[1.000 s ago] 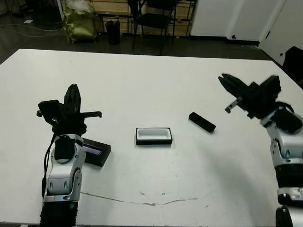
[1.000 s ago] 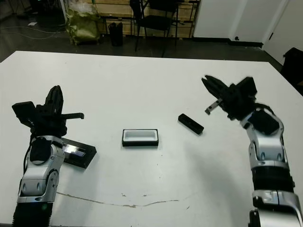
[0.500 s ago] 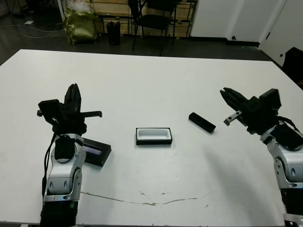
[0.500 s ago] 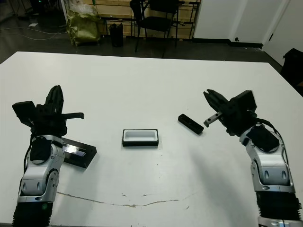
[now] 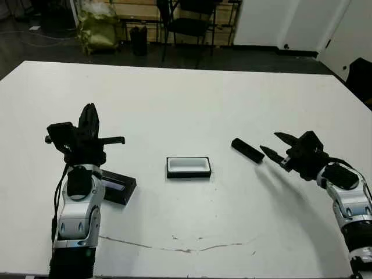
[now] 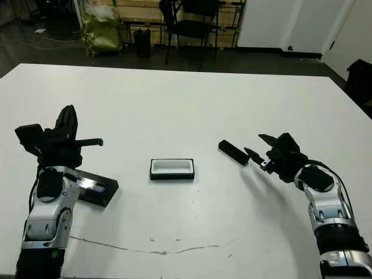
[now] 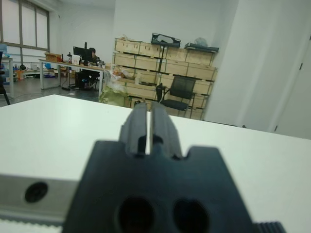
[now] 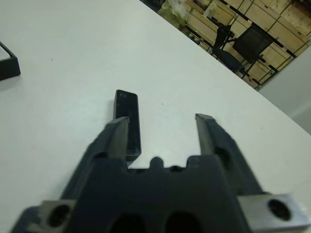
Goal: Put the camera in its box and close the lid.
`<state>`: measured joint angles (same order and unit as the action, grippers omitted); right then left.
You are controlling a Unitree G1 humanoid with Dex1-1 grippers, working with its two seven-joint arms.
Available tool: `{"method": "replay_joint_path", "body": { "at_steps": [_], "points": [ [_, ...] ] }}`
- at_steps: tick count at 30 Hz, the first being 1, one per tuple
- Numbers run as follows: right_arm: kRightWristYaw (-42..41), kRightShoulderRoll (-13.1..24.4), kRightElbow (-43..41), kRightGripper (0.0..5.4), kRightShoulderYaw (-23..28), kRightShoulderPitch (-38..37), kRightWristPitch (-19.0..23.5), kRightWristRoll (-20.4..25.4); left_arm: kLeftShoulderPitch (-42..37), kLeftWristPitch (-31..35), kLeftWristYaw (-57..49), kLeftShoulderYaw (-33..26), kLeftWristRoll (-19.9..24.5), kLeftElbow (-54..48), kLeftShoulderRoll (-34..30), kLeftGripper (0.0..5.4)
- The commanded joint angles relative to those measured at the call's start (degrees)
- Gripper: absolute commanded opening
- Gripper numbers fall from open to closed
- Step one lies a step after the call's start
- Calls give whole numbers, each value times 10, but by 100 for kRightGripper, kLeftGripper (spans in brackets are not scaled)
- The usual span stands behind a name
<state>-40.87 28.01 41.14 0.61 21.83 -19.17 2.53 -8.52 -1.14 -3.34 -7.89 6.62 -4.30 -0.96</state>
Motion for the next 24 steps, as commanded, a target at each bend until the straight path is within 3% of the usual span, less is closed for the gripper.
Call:
{"method": "replay_joint_path", "body": {
  "at_steps": [1,8,11,16,24],
  "points": [
    [-17,-3,49,373,4,16,-27,6,5,-4,4,-2,0,16,0,0],
    [-73,-12,104,533,13,35,-77,34,4,-1,1,-1,-1,17,1,0],
    [-91,-14,115,537,17,40,-81,43,4,7,-3,0,-5,13,1,0],
    [-120,-24,131,537,32,48,-44,71,4,5,-2,1,-3,15,0,0],
    [-96,-42,176,529,28,66,-50,50,4,7,-2,1,-2,16,2,0]
  ]
}}
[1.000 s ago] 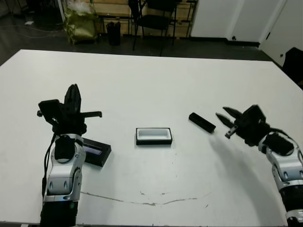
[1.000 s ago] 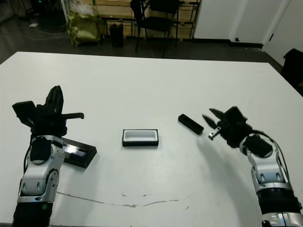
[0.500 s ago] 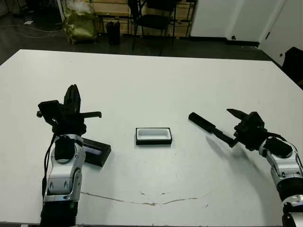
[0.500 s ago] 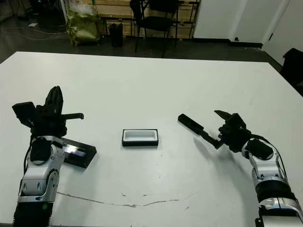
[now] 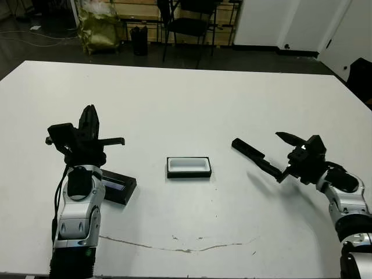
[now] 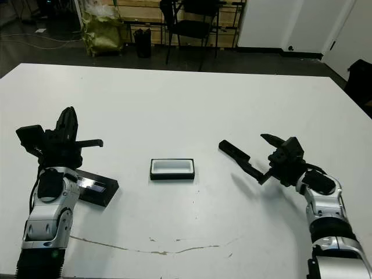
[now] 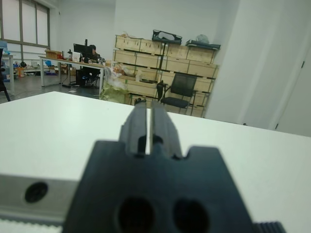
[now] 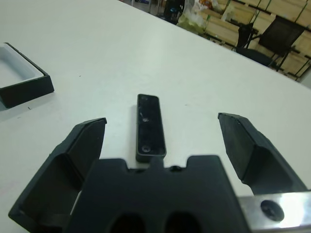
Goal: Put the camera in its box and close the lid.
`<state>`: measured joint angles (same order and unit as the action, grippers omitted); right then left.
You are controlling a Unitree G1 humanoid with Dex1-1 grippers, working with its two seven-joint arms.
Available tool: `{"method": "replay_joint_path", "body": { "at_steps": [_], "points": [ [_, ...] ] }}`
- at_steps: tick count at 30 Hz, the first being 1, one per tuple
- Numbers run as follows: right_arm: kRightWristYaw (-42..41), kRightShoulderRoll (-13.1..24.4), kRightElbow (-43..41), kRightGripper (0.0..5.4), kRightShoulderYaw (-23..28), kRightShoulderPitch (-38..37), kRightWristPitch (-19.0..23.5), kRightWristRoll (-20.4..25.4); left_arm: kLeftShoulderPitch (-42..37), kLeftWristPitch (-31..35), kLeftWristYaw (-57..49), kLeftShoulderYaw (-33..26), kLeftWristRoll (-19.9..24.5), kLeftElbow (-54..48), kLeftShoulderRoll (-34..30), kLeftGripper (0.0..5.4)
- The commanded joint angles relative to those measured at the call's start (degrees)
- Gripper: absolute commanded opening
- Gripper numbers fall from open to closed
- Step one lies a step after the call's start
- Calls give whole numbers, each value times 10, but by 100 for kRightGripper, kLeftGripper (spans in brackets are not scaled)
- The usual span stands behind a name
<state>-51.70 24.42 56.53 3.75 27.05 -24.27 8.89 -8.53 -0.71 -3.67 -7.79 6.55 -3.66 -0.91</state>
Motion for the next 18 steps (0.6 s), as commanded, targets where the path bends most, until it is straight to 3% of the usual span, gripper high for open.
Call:
{"method": "replay_joint_path", "body": {
  "at_steps": [1,5,10,12,18],
  "points": [
    [15,-7,25,517,-6,17,4,-18,4,-4,2,0,-3,13,0,0],
    [25,-14,45,431,-13,29,-1,-34,3,-11,6,-1,-2,18,-1,0],
    [30,-14,49,317,-27,43,36,-52,4,9,-3,-1,-1,6,4,0],
    [35,-13,47,305,-32,45,48,-59,5,0,3,0,-2,10,1,0],
    [29,-18,67,212,-38,53,22,-71,5,3,1,-2,1,10,4,0]
  ]
}}
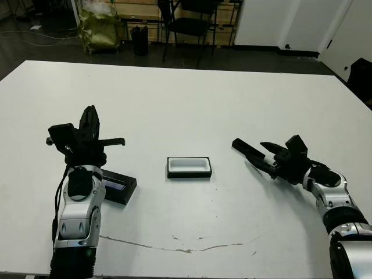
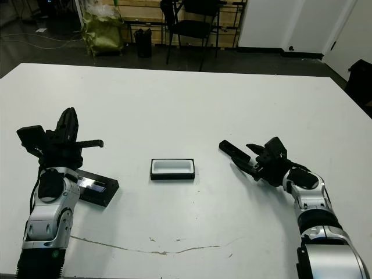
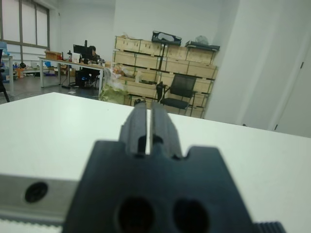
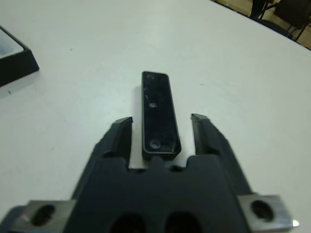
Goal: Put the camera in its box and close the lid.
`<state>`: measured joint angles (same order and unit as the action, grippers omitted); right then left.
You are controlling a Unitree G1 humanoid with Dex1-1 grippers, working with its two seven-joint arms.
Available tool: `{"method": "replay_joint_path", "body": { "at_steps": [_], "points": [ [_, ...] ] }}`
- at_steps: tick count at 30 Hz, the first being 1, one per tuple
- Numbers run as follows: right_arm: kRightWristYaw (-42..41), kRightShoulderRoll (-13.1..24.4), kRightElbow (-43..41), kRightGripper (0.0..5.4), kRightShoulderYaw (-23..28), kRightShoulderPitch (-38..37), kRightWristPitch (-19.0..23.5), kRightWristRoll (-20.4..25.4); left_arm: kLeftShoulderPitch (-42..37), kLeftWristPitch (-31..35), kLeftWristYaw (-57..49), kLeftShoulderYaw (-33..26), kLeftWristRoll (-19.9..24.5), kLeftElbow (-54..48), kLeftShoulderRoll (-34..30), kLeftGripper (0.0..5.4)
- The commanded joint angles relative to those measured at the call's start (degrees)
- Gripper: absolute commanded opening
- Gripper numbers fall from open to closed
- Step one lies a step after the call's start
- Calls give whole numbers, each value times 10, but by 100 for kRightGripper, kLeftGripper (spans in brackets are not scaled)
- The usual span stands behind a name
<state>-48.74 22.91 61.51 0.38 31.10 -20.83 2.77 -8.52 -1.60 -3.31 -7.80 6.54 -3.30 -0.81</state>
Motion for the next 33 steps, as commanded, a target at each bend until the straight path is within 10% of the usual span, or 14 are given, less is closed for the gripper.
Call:
{"method": "replay_joint_path", "body": {
  "at_steps": [1,6,15,33],
  "points": [
    [1,-4,26,190,-7,16,-13,-15,5,15,-4,-2,1,4,4,0],
    [16,-3,73,215,-32,37,-8,-55,5,15,-7,1,-4,2,5,0],
    [61,-7,124,74,-65,57,14,-104,5,25,-12,1,-4,-7,8,0],
    [130,0,140,68,-88,56,1,-131,1,33,-12,1,-6,-11,6,0]
  ]
}}
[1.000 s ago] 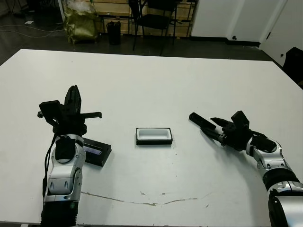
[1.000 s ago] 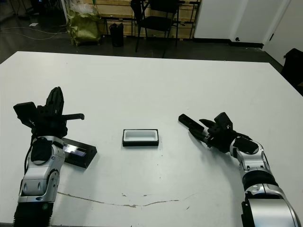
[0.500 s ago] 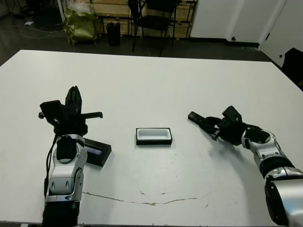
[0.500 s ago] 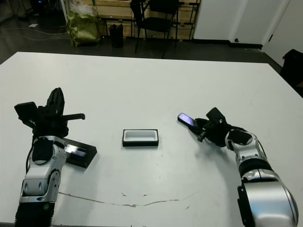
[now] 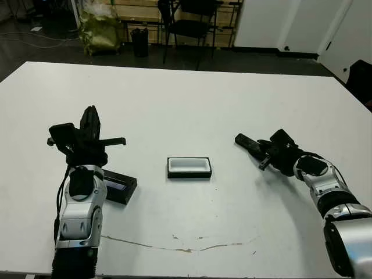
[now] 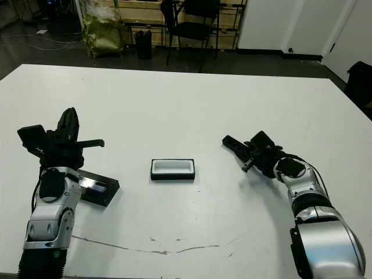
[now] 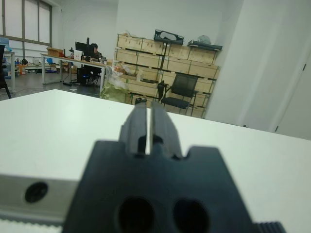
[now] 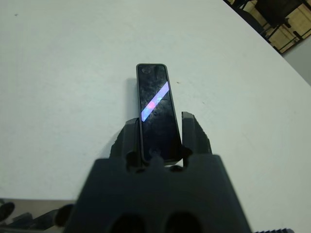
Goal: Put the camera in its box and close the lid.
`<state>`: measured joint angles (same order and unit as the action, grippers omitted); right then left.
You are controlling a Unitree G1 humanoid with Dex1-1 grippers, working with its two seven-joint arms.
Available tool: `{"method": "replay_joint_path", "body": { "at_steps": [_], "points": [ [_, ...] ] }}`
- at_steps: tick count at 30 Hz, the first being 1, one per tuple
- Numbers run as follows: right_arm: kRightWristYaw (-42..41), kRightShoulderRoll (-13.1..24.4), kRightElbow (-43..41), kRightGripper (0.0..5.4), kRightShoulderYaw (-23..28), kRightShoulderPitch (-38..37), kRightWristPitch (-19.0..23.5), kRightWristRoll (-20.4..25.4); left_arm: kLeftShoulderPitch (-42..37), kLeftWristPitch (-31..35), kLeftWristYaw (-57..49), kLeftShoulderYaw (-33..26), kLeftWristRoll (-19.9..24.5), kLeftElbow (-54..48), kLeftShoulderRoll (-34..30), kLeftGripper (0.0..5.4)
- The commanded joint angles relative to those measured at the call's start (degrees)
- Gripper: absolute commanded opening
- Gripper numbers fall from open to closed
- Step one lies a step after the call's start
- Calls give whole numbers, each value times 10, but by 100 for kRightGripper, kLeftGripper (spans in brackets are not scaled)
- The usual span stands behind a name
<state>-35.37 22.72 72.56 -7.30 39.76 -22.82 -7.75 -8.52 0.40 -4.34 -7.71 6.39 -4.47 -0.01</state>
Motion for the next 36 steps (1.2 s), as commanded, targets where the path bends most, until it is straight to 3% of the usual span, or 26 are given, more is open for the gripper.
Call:
{"method": "replay_joint_path", "body": {
  "at_steps": [1,7,11,13,19,25,30,36],
  "points": [
    [-8,1,29,68,-7,-30,21,-21,1,11,1,0,-3,2,-3,0],
    [-126,5,-29,67,64,-9,24,74,-2,7,4,0,-5,9,-6,0],
    [-200,8,-88,66,97,16,91,126,-4,10,4,0,-5,9,-5,0],
    [-232,5,-124,66,105,22,100,147,-4,10,4,1,-6,10,-6,0],
    [-278,-7,-224,66,106,22,178,189,-2,8,4,0,-4,10,-4,0],
    [-291,-8,-278,66,78,17,220,181,0,2,6,-1,-5,13,-6,0],
    [-339,-12,-269,66,44,34,231,173,2,10,1,-1,-7,7,-3,0],
    [-364,-25,-318,66,-4,37,296,161,2,4,5,-1,-4,11,-4,0]
  ]
}}
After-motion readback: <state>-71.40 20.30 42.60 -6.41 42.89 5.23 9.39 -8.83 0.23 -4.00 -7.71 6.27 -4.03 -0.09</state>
